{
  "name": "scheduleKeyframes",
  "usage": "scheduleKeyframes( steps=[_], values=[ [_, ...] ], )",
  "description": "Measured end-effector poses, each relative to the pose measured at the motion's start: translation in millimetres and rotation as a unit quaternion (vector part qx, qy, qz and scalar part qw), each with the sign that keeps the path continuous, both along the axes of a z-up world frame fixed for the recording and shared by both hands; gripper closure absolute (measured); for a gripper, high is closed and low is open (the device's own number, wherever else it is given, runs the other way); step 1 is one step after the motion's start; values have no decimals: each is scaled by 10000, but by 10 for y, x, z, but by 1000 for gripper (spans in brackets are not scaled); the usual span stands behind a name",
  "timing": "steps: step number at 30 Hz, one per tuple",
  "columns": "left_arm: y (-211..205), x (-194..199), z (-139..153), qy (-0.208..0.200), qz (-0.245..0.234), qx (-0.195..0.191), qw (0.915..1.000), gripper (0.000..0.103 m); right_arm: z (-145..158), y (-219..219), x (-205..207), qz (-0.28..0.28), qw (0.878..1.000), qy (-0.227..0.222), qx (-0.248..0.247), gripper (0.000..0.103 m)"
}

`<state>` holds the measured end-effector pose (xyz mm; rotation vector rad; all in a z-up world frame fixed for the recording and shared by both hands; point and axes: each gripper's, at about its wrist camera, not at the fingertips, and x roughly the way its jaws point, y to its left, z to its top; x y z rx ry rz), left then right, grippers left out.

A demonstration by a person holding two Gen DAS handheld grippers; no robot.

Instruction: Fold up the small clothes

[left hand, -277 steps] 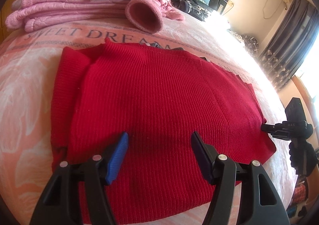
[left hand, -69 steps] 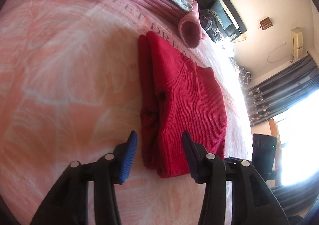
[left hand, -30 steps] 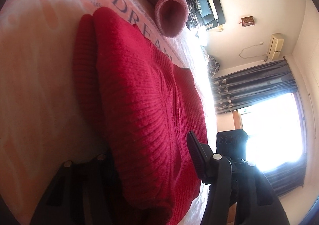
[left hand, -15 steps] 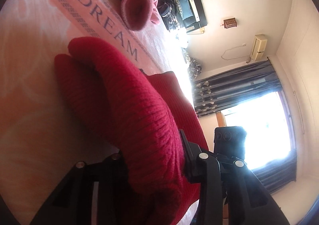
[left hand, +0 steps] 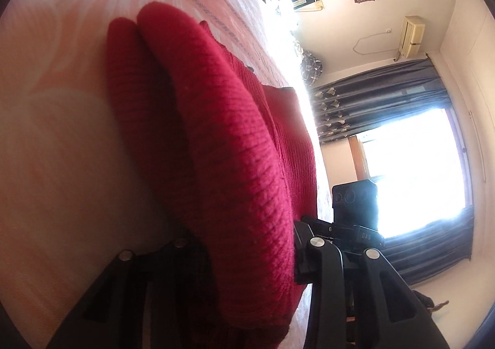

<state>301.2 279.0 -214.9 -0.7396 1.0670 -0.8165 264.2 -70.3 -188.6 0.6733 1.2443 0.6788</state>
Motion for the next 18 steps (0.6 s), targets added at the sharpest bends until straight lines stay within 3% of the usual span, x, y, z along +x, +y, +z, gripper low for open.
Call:
scheduleKeyframes(
  steps=[4,9,15,18],
  values=[
    [-11,8,43,-57,-73,97,9999,63,37,35,2,74,9999,-98,-7,58],
    [193,74,198,141,-68,163,9997,58,237,-46,0,19,9994,-334,-57,43],
    [632,155,229,420,321,-283,9982,57,367,-181,237,-311,9986,-415,-74,39],
    [709,82,306,329,418,-487,9974,57,359,-124,374,-350,9986,-372,-115,39]
  ],
)
